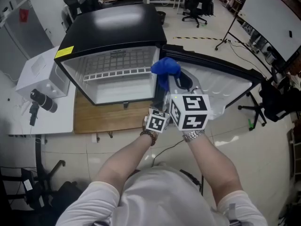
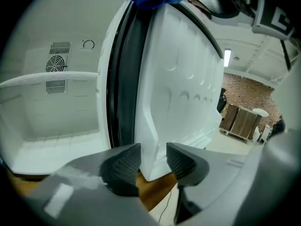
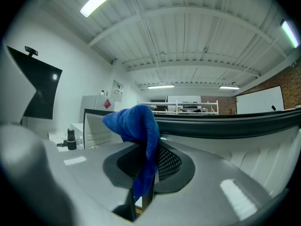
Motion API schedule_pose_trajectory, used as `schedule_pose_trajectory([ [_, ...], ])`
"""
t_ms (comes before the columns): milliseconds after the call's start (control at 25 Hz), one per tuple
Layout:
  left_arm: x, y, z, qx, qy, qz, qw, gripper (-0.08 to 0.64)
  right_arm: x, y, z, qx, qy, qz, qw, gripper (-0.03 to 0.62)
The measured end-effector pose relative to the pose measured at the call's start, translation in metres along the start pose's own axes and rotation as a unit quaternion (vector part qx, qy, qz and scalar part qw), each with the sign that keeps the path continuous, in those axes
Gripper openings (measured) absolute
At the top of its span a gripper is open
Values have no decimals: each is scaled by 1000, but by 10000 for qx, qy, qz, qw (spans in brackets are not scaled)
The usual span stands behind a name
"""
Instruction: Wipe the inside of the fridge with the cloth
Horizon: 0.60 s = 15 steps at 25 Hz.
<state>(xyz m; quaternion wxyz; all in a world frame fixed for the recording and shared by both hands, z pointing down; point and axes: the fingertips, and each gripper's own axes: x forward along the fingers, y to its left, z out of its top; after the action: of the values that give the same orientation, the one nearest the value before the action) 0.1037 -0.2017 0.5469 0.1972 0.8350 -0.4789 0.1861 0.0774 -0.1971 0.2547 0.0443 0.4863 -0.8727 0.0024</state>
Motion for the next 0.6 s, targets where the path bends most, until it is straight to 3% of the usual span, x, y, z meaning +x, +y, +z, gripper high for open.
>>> schedule_pose_trajectory([
  [240, 5, 8, 0, -20, -26, 135, 9999, 117, -2, -1, 6, -152, -84, -89, 9998, 44],
  [600, 4, 7, -1, -10, -45, 77, 10000, 126, -7, -14, 6, -186, -96, -203, 9996, 43],
])
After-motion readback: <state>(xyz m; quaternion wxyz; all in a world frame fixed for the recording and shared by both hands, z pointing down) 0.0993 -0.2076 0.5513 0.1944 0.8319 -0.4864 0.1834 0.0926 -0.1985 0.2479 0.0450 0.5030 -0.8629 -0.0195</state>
